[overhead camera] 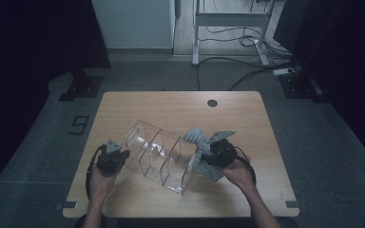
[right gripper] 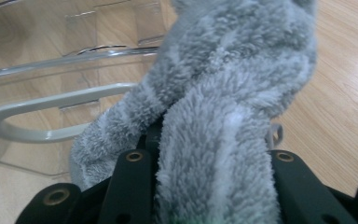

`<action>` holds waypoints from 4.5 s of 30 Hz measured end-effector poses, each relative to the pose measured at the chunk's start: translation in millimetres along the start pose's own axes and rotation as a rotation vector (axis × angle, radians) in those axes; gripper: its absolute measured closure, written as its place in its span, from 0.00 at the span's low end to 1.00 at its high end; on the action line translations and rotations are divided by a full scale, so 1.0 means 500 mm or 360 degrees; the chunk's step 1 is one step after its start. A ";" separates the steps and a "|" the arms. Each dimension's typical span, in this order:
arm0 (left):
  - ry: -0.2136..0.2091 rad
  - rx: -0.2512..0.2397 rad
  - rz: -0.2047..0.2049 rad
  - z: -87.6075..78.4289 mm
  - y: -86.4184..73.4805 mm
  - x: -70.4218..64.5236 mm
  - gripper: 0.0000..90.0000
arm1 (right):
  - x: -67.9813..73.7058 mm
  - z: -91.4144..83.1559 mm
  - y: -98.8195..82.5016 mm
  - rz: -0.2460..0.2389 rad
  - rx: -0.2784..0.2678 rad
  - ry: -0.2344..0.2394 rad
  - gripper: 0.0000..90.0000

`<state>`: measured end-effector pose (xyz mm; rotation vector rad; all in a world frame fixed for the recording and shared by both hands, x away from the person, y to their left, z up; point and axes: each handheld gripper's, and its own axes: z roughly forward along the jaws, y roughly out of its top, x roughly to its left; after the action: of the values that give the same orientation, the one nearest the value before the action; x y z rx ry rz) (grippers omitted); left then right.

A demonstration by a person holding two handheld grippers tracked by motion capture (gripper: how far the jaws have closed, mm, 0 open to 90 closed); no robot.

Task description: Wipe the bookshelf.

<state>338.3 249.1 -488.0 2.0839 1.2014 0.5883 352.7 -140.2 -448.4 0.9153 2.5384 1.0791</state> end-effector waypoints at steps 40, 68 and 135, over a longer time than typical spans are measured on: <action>0.0078 0.0044 -0.0029 0.003 0.006 -0.013 0.96 | 0.166 -0.048 -0.010 -0.0244 0.0001 0.0290 0.72; -0.0005 0.0046 0.0077 -0.003 0.001 -0.001 0.96 | 0.145 0.034 -0.057 -0.0172 0.0170 0.0276 0.71; 0.0005 0.0043 0.0102 0.003 0.003 -0.012 0.94 | -0.048 0.119 -0.057 0.0163 0.0219 -0.0081 0.71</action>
<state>337.2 243.0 -488.1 2.1519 1.1537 0.6080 384.2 -136.7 -511.0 1.1041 2.5749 0.9043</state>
